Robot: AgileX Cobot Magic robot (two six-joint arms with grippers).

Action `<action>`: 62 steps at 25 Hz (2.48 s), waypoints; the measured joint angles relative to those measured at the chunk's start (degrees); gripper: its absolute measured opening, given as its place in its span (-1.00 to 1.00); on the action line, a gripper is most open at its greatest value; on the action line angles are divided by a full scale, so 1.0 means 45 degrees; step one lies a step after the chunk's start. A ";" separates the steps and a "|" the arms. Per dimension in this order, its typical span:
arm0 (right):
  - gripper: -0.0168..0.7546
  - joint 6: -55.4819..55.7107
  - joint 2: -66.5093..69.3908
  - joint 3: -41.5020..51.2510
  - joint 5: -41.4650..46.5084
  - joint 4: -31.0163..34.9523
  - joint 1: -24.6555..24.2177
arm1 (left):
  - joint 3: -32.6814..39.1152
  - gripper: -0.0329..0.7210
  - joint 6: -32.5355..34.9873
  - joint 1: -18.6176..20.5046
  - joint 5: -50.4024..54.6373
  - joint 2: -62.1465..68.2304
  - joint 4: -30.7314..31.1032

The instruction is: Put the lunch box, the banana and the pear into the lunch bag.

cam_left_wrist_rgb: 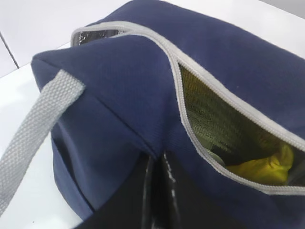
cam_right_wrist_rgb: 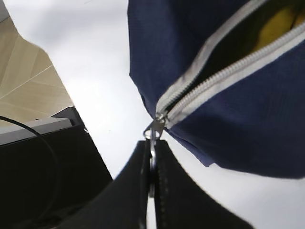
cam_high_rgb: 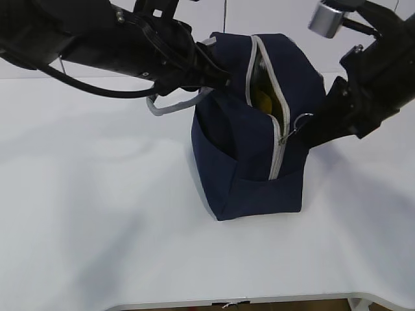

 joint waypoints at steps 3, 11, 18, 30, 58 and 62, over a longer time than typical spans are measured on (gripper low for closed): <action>-0.91 0.0378 0.0000 -0.0426 0.0400 -0.0114 0.0000 | 0.0000 -0.95 0.0000 0.0000 0.0000 0.0000 0.0000; -0.91 0.1844 0.0081 -0.1457 0.1161 -0.0281 0.0000 | 0.0000 -0.95 0.0000 0.0000 -0.0048 0.0000 -0.0057; -0.91 0.2069 0.0521 -0.1582 0.1326 -0.0670 0.0542 | 0.0000 -0.90 0.0000 0.0000 0.0027 0.0000 -0.0679; -0.91 0.2200 0.0841 -0.1599 0.1392 -0.1372 0.1427 | 0.0000 0.36 0.0021 0.0868 0.1803 -0.0311 -0.1682; -0.91 0.2127 0.0850 -0.1599 0.1363 -0.0685 0.1427 | 0.5266 0.40 0.9822 0.0061 0.1335 -0.3538 -1.3082; -0.91 0.2017 0.0850 -0.1599 0.1363 -0.0520 0.1427 | 0.5293 0.40 1.1970 0.0061 0.2046 -0.2866 -1.3676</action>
